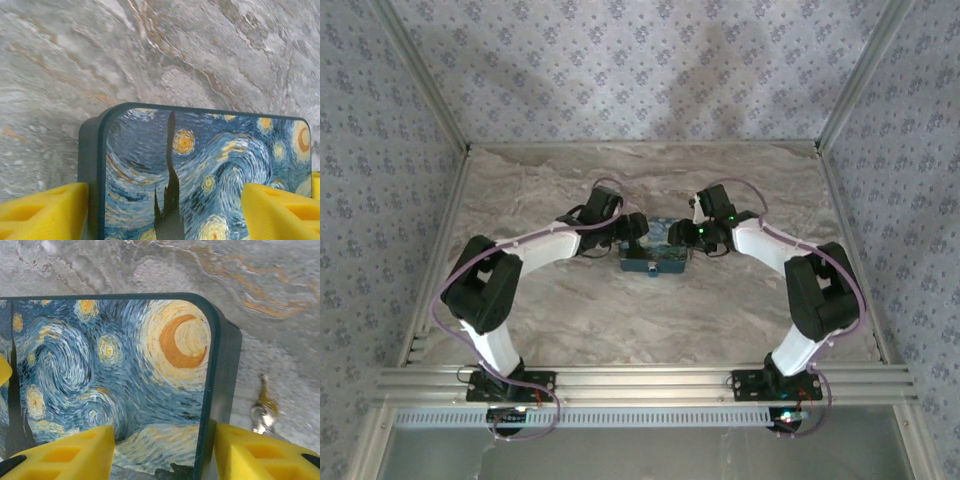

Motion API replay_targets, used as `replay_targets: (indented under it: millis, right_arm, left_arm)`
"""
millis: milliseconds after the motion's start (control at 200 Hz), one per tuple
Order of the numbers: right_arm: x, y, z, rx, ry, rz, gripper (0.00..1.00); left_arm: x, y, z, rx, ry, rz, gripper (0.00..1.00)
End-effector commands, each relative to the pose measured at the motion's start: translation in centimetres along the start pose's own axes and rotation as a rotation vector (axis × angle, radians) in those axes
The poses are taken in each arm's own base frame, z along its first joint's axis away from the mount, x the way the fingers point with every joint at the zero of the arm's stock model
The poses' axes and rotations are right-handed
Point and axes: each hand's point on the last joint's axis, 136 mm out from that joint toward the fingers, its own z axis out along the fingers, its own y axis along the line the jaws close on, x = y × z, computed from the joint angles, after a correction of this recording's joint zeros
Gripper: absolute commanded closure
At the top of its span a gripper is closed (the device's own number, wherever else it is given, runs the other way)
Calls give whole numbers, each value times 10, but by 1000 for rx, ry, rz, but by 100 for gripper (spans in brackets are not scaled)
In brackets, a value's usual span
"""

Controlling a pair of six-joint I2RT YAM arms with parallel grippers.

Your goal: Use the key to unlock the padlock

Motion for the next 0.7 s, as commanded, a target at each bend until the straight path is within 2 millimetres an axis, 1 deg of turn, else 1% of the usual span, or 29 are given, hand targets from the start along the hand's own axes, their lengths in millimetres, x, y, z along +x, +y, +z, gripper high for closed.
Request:
replay_targets:
  millis: [0,120,220,270,285,340,455,525,695]
  right_arm:
    - [-12,29,8,-62,-12,-22,45]
    - [-22,33,14,-63,-28,-23,45]
    - [-32,34,16,-57,-43,-27,44]
    - [-31,30,20,-50,-32,-20,44]
    - [-41,37,16,-62,-54,-28,44]
    - [-45,37,16,-61,-56,-26,44]
    - [-45,36,16,-57,-56,-25,44]
    - [-45,34,14,-50,-56,-26,42]
    - [-47,24,-2,-22,-79,-19,38]
  left_arm:
    - [-10,-10,-19,56,-8,19,21]
    - [-15,0,-21,41,-17,10,21]
    - [-17,3,-19,38,-19,9,21]
    - [-18,4,-17,38,-18,7,21]
    - [-19,3,-17,41,-19,6,21]
    - [-19,3,-15,45,-21,2,21]
    - [-21,3,-13,41,-25,5,21]
    - [-22,4,-14,34,-24,6,21]
    - [-28,11,-22,8,-48,20,18]
